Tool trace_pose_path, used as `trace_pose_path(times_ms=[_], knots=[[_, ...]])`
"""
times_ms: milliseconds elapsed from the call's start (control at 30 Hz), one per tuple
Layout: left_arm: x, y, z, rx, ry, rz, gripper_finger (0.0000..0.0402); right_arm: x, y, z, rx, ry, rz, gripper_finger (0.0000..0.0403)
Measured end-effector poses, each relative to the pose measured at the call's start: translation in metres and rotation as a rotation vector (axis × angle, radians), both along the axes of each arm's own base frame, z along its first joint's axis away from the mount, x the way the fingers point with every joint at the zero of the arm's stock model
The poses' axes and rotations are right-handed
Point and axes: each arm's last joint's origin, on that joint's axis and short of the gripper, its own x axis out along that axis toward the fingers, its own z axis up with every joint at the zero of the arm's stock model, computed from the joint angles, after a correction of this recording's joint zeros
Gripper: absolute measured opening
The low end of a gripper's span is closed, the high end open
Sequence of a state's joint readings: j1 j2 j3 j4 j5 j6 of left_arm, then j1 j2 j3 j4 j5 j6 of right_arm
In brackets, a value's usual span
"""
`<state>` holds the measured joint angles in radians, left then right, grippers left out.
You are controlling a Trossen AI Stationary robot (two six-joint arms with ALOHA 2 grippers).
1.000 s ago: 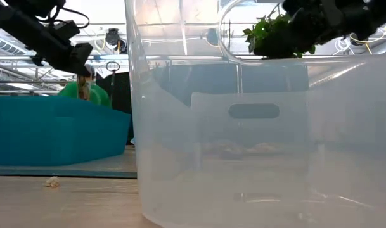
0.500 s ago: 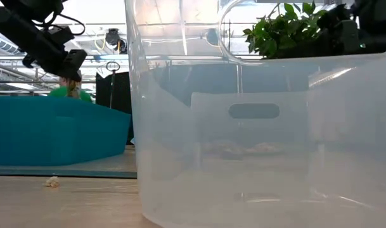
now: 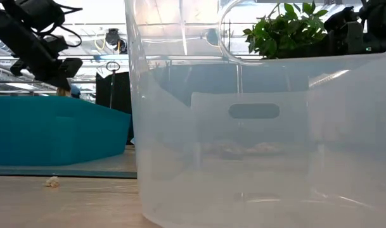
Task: Pick and place Granola Bars by type
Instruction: Put the yellow granola bar into the top transparent bin
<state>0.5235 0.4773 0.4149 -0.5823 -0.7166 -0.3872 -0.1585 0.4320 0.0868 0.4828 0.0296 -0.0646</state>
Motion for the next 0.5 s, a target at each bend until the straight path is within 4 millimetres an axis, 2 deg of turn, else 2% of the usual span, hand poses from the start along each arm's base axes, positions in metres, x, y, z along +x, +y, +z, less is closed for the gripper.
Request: trace_pose_path(times_ms=[267,500], knots=[[0.0002,0.0009,-0.0007,-0.036,-0.033,-0.024,0.0005,0.0,0.0,0.0,0.0,0.0,0.0,0.0222],[0.0012,0.0004,-0.001,-0.067,-0.087,-0.033,0.0075,0.0,0.0,-0.0001,0.0,0.001,0.0,0.0222]])
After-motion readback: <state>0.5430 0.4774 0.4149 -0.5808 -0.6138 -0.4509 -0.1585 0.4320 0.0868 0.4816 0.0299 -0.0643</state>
